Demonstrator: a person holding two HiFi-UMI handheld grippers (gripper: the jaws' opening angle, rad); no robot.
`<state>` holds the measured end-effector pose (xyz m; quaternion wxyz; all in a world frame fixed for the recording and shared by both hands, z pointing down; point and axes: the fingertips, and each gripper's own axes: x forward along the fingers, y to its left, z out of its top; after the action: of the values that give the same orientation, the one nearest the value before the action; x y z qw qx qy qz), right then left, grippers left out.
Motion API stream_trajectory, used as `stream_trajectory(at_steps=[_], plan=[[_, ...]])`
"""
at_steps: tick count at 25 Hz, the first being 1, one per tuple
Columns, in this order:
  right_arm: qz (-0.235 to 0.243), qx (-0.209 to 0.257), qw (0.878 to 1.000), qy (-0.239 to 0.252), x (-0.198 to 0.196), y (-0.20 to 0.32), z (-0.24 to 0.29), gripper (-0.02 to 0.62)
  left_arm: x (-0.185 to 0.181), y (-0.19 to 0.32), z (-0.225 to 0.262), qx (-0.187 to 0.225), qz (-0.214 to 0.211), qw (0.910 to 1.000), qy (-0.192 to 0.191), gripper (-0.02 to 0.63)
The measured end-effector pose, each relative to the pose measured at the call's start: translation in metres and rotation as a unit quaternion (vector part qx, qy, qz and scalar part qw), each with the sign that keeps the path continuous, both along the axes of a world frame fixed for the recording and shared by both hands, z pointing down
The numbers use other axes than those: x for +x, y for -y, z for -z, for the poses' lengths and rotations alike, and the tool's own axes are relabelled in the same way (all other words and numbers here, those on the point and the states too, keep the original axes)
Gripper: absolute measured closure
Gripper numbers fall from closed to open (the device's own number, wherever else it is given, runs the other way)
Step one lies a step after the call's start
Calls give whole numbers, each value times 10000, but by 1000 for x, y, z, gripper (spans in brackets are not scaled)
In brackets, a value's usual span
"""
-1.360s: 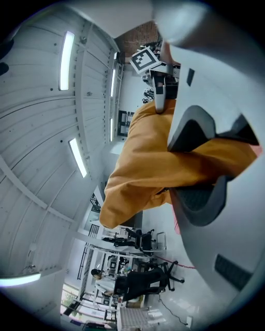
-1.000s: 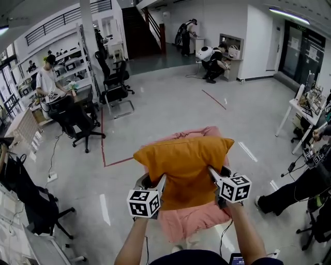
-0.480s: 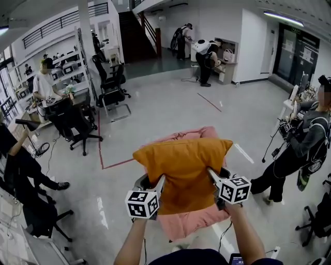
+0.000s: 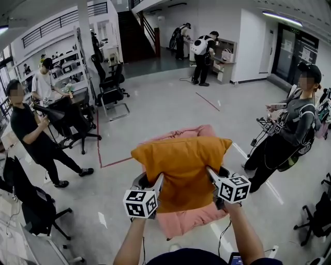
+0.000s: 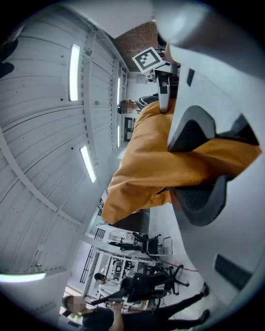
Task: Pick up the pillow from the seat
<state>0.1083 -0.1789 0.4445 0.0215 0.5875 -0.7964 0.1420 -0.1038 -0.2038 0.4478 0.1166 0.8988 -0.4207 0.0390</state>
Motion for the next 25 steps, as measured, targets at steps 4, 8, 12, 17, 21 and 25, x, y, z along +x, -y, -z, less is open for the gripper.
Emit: stream_trajectory(at_steps=[4,8,12,17,21,25], plan=[[-5,-11,10000,26,11,-13,3,449,11,-14,3,-19,12,10000,-6,432],[0,-42,10000,52,21,-29,5,449,21,-30,6,-35,22,10000,-21,432],[10,-39,10000,54,28,-49,7,451,27,-51,9,-22,24,10000,-52,433],[20,-9,10000,60,37,-73,12,451,37,-75,14,-3,38,10000,-60,433],[12,53,9999,85,39,-91,16,451,38,-94,19,65,43,10000,-34,433],[4,97,9999,114,44,-113,19,451,43,-116,22,102,43,9999,-20,433]])
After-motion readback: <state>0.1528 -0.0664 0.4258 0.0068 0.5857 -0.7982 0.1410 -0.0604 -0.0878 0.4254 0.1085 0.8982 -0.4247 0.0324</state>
